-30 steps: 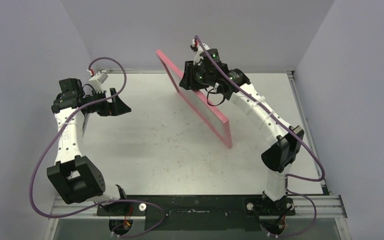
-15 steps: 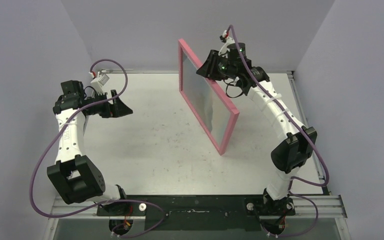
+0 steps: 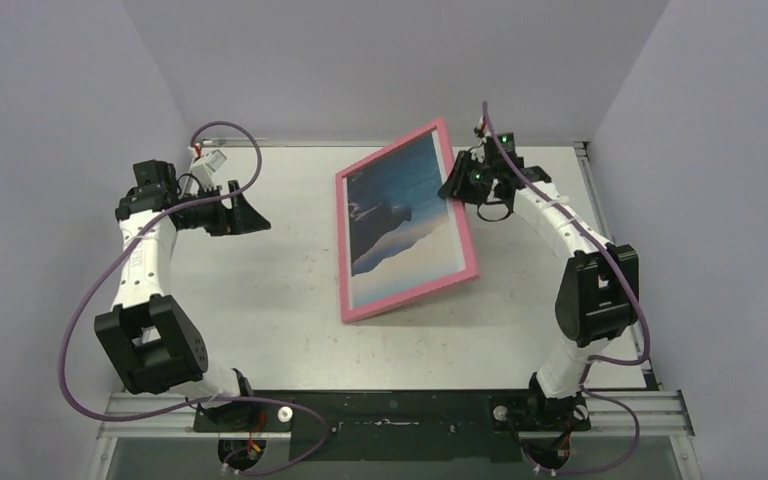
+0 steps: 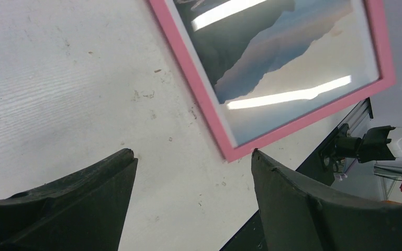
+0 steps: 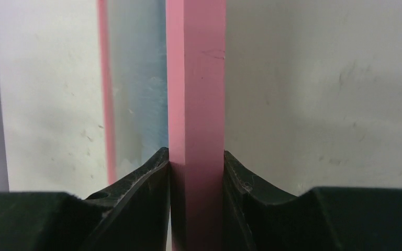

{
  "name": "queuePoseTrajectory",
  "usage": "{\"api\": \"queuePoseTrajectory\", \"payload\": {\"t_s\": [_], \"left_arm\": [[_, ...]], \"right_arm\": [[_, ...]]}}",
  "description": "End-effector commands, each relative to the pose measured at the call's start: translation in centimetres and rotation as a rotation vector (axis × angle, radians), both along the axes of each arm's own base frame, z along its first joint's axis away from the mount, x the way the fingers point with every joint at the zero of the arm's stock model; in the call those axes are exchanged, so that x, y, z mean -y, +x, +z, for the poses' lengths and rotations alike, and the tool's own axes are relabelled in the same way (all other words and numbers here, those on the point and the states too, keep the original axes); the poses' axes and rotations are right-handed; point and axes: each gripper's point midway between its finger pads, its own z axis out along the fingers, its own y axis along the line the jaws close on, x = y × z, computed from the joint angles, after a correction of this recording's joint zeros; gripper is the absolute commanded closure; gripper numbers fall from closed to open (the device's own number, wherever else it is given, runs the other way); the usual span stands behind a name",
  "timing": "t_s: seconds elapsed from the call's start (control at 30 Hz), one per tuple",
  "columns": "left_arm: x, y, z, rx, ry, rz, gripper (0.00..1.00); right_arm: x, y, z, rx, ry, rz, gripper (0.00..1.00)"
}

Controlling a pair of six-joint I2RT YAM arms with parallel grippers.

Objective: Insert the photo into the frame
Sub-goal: Turn over the photo frame at the center of the board.

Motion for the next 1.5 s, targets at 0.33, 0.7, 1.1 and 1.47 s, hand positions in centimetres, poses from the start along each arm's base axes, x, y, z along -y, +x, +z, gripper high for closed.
{"api": "queuePoseTrajectory", "payload": {"t_s": [0.33, 0.7, 1.1, 1.47], "left_arm": [[-0.6, 0.8, -3.4, -0.056, 0.021, -0.028, 0.26], [-0.3, 0.0, -5.5, -0.115, 0.024, -0.053, 0.26], [0.1, -0.5, -7.8, -0.178, 0.023, -0.032, 0.18], [-2.8, 1.9, -7.6, -0.152, 0.106, 0.092, 0.04]], "right_arm": [[-0.7, -7.2, -9.3, -0.084, 0.086, 0.047, 0.69], [-1.4, -7.4, -12.7, -0.029, 0.106, 0.118, 0.6], [0.3, -7.4, -14.2, -0.079, -0.007, 0.103, 0.1], [8.5, -5.9, -9.1, 0.012, -0.234, -0.177, 0.1]]}}
